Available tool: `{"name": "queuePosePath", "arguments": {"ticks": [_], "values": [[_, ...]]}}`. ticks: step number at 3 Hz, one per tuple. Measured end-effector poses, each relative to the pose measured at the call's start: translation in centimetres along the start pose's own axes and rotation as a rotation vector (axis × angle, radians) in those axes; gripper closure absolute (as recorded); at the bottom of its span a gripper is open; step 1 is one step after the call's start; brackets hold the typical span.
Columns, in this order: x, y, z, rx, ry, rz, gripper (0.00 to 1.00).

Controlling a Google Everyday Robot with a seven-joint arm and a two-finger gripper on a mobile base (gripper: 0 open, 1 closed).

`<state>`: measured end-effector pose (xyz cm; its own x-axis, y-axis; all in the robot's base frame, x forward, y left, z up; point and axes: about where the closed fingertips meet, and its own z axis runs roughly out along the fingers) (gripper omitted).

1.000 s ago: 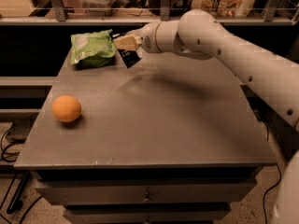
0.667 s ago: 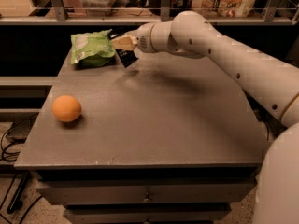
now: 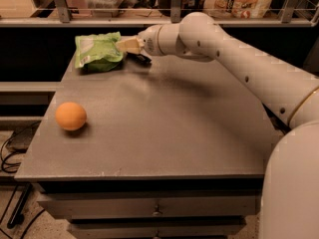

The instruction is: Move rxbar blueberry near green rice chip bag

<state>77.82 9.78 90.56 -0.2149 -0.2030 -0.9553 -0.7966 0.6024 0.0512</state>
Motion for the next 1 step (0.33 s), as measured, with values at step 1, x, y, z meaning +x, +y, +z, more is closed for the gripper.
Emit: {"name": "queuePosePath", "arguments": {"ticks": [1], "values": [[-0.01, 0.20, 0.17, -0.004, 0.000, 0.000, 0.00]]}}
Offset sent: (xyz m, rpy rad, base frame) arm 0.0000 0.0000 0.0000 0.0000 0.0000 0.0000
